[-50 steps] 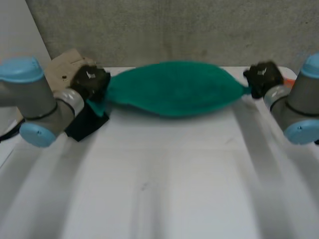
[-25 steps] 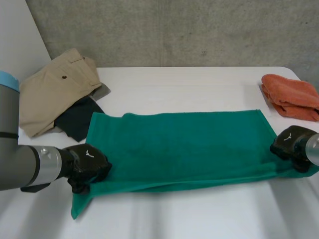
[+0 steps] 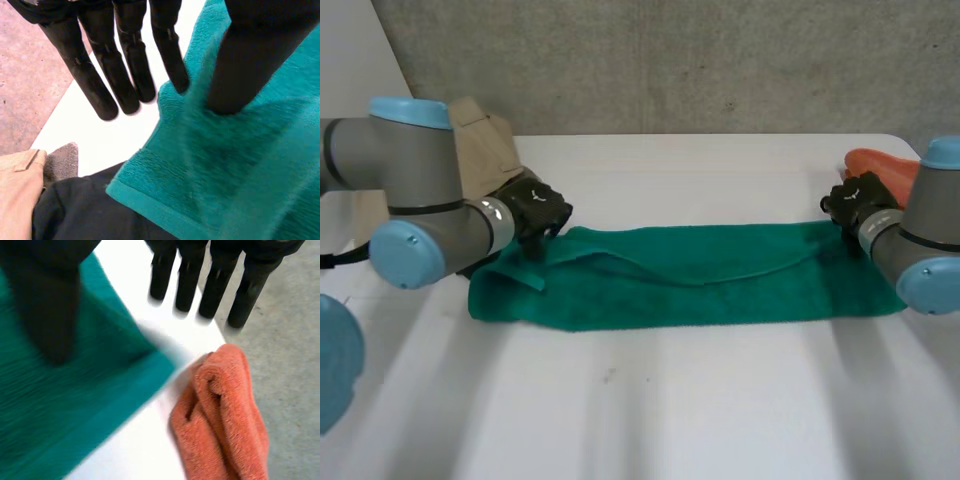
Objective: Fold the laundry.
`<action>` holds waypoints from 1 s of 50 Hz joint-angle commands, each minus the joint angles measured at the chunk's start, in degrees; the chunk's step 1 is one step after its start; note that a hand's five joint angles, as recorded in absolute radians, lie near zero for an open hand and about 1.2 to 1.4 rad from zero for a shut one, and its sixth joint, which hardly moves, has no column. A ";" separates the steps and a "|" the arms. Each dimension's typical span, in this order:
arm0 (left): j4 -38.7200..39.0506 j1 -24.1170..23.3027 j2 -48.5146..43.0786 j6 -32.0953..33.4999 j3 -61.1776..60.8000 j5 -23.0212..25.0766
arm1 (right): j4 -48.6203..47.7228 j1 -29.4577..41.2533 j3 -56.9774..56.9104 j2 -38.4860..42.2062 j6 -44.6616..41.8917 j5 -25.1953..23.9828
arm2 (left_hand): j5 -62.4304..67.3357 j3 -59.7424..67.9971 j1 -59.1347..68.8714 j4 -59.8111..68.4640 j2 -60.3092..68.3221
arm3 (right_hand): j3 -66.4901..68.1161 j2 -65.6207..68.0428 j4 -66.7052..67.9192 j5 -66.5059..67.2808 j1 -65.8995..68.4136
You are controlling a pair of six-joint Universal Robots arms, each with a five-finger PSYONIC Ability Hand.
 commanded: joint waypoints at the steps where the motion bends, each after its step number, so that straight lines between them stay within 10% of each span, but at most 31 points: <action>1: -0.48 -0.28 -0.29 -1.28 6.39 -3.67 | -5.37 0.58 -2.84 0.34 2.37 3.59 | -38.25 -38.81 -35.43 -38.74 -37.51 | -18.40 -16.66 -19.24 -16.91 -15.68; 28: 11.82 -0.19 16.86 -3.04 -30.87 -2.27 | 1.39 -2.68 9.11 -7.22 7.38 -9.16 | -38.25 -38.81 -35.43 -38.74 -37.51 | -18.40 -16.66 -19.24 -16.91 -15.68; 50: 21.14 5.34 -5.47 3.29 2.86 -9.91 | -1.59 -3.20 13.42 -10.47 11.16 -9.60 | -33.84 -34.40 -31.02 -34.33 -33.10 | -18.40 -16.66 -19.24 -16.91 -15.68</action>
